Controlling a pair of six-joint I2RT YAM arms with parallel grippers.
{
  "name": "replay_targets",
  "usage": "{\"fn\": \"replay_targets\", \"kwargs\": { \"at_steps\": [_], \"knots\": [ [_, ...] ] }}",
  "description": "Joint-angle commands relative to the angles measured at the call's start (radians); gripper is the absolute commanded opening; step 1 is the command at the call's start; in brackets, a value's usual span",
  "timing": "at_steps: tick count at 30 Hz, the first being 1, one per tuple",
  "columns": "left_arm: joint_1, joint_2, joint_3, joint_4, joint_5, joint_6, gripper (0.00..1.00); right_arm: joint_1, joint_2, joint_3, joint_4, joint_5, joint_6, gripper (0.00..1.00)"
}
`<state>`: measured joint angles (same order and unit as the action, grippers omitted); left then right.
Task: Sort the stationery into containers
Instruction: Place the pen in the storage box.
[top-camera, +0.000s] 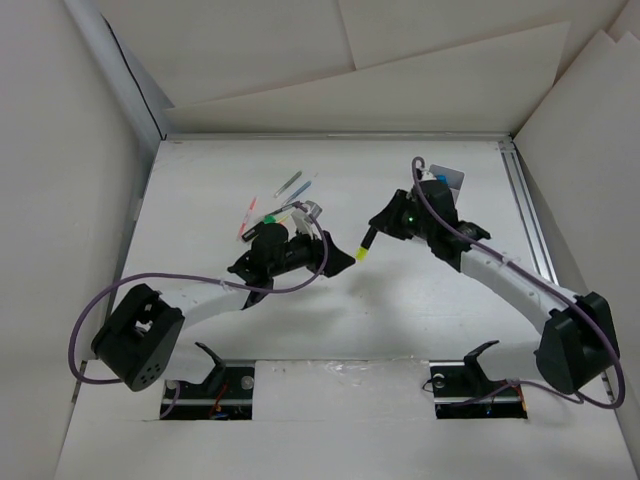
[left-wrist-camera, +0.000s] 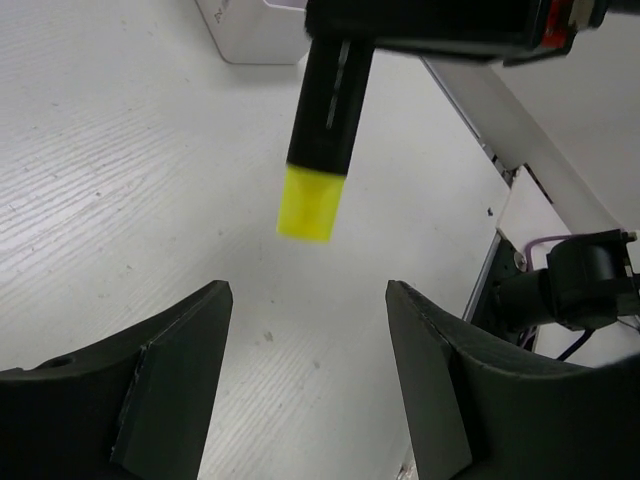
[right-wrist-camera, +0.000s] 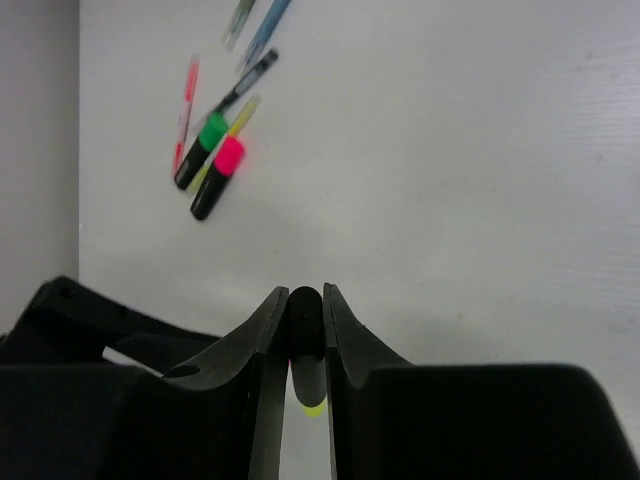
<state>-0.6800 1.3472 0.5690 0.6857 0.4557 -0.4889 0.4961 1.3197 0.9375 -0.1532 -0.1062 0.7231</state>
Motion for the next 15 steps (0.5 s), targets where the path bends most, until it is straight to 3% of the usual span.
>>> {"fn": "replay_targets", "kwargs": {
  "at_steps": [1,5,15],
  "knots": [
    [0.000,-0.060,-0.024,0.060,-0.040,-0.002,0.60,-0.048,-0.082,0.024,0.000,0.196,0.024,0.08],
    [0.000,-0.079,-0.046,0.060,-0.087,-0.002,0.60,-0.060,-0.108,0.069,-0.091,0.559,0.073,0.08],
    [0.000,-0.045,-0.034,0.044,-0.110,-0.025,0.57,-0.116,0.071,0.221,-0.272,1.032,0.179,0.08]
  ]
}}
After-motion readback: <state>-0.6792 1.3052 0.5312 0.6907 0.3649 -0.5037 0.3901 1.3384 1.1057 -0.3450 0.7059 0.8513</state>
